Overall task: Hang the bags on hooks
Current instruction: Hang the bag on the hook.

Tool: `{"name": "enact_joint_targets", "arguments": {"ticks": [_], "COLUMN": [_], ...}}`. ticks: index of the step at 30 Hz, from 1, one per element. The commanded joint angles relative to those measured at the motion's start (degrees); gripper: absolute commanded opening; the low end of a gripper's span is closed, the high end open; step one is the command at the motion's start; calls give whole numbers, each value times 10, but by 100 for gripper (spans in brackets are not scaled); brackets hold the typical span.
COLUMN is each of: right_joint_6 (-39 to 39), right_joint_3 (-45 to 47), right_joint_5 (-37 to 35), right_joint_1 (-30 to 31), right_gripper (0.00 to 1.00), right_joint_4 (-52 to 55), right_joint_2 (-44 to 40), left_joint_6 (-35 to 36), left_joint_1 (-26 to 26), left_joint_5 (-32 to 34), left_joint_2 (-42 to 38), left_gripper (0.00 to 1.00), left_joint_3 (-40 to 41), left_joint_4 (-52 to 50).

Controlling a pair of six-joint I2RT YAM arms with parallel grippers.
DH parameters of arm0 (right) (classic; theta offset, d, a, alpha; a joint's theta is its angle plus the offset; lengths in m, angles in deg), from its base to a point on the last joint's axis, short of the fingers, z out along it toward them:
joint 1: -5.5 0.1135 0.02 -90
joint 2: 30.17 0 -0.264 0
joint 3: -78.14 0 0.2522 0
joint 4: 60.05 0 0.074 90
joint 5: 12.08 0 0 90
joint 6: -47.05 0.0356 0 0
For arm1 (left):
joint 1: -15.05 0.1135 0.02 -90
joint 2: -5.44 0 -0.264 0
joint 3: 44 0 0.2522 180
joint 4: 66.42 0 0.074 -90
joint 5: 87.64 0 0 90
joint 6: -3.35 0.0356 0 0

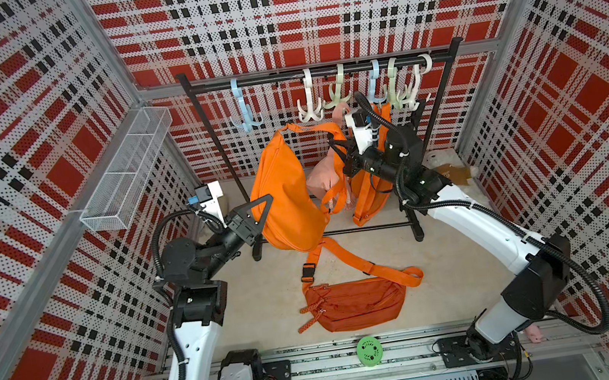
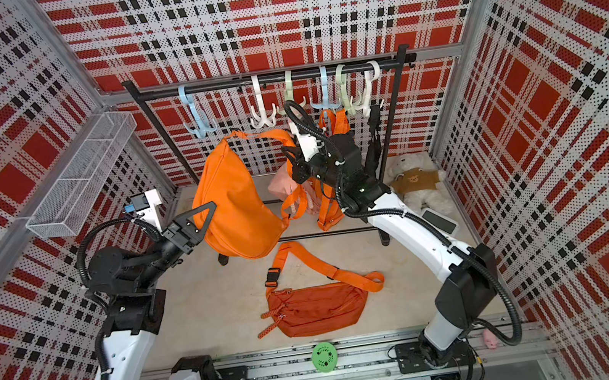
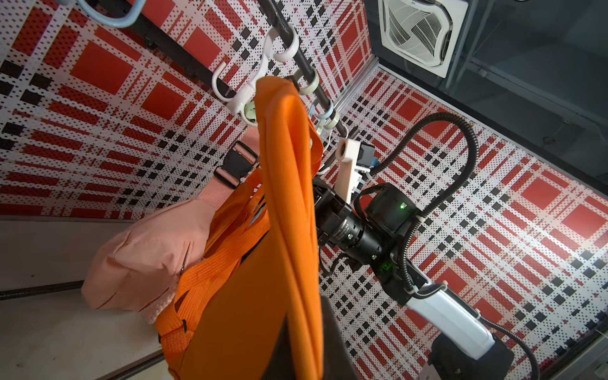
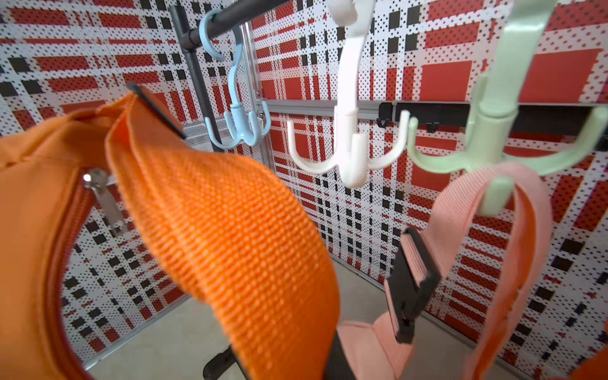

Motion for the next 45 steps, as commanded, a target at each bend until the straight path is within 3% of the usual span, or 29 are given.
{"name": "enact_joint_targets", "arguments": {"ticks": [1,7,20,30,45], "right_joint_6": [18,29,27,32,37], "right_joint_3": [-55,-121,-189,-305,-331], "right_joint_5": [13,3,-26,-21,14], "right_joint_1": [-6,-11,-19,-25,-25], "right_gripper": [0,0,0,0,0], "right_joint_4": [35,57,113,206,247], "right_joint_2": [37,76,116,189,210], "left_joint_6": [7,36,43,67,78], "left_joint_1": [-21,-66,-79,-91,-95], "left_joint_5": [-7,9,14,34,63], "left_joint_2": [19,61,96,109,116], "left_gripper": [0,0,0,0,0], "left_joint_3": [-43,-67,-69,-68,-40], "left_joint_4": [46,45,45,7,-31]}}
